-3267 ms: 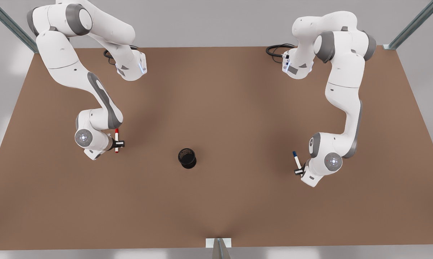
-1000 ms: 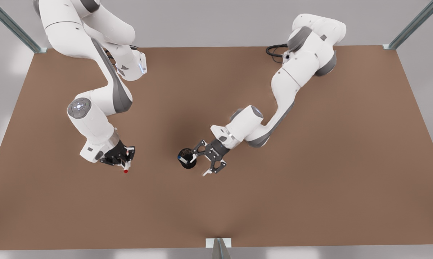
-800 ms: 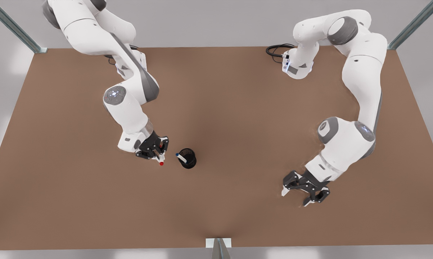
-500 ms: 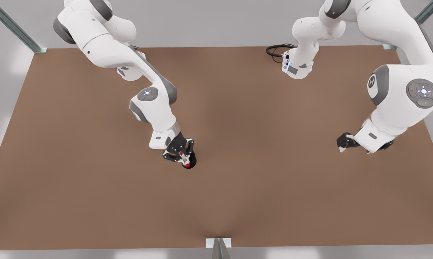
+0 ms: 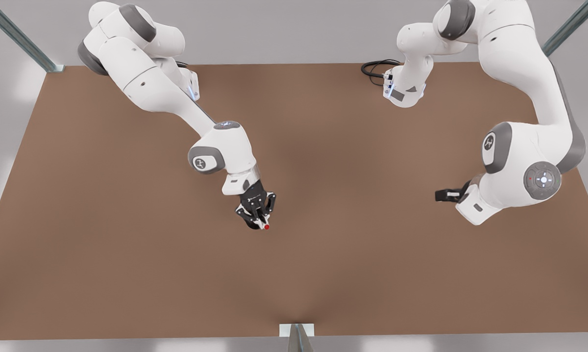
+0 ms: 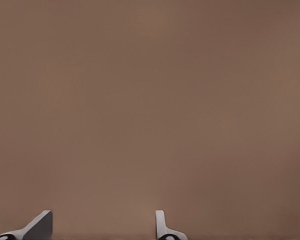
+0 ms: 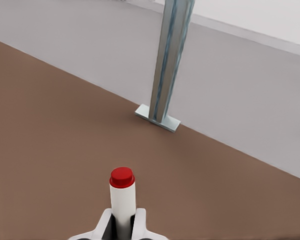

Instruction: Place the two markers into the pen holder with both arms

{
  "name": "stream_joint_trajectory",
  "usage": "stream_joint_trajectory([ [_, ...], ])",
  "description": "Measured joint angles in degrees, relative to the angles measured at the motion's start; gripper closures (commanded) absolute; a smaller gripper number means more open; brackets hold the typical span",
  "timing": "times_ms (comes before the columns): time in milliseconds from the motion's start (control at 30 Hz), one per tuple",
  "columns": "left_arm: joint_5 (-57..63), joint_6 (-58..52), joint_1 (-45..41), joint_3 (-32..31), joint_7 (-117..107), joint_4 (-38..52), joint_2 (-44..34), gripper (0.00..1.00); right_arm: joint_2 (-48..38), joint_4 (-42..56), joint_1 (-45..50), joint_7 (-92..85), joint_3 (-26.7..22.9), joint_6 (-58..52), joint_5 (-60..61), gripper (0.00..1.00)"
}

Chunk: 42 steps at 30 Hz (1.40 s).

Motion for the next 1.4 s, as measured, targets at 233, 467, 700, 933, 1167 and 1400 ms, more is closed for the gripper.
stream_joint_trajectory([
  [233, -0.07, 0.56, 0.04, 0.01, -1.03, -0.03, 0.62, 0.0, -3.45, -5.3, -4.25, 10.89, 3.45, 0.38, -0.76, 0.71],
  [467, -0.15, 0.85, -0.05, -0.01, -1.75, 0.02, 1.13, 0.0, -3.46, -6.28, -4.53, 18.58, 3.85, 0.3, -0.99, 0.71],
  [700, -0.16, 0.94, -0.17, -0.01, -2.28, 0.04, 1.07, 0.0, -3.52, -7.69, -6.27, 23.9, 3.88, 0.59, -4.54, 0.71],
  [933, -0.23, 0.97, -0.25, -0.01, -2.64, -0.04, 1.08, 0.0, -3.27, -9.02, -6.32, 27.59, 3.88, 0.71, -6.53, 0.71],
  [1167, -0.25, 0.87, -0.35, -0.16, -2.91, -0.05, 1.03, 0.0, -3.56, -10.45, -7.65, 30.1, 3.89, 0.99, -8.46, 0.71],
  [1400, -0.28, 0.87, -0.44, -0.26, -3.13, -0.05, 1.06, 0.0, -3.67, -10.84, -8.25, 31.8, 3.89, 1.5, -9.12, 0.7],
])
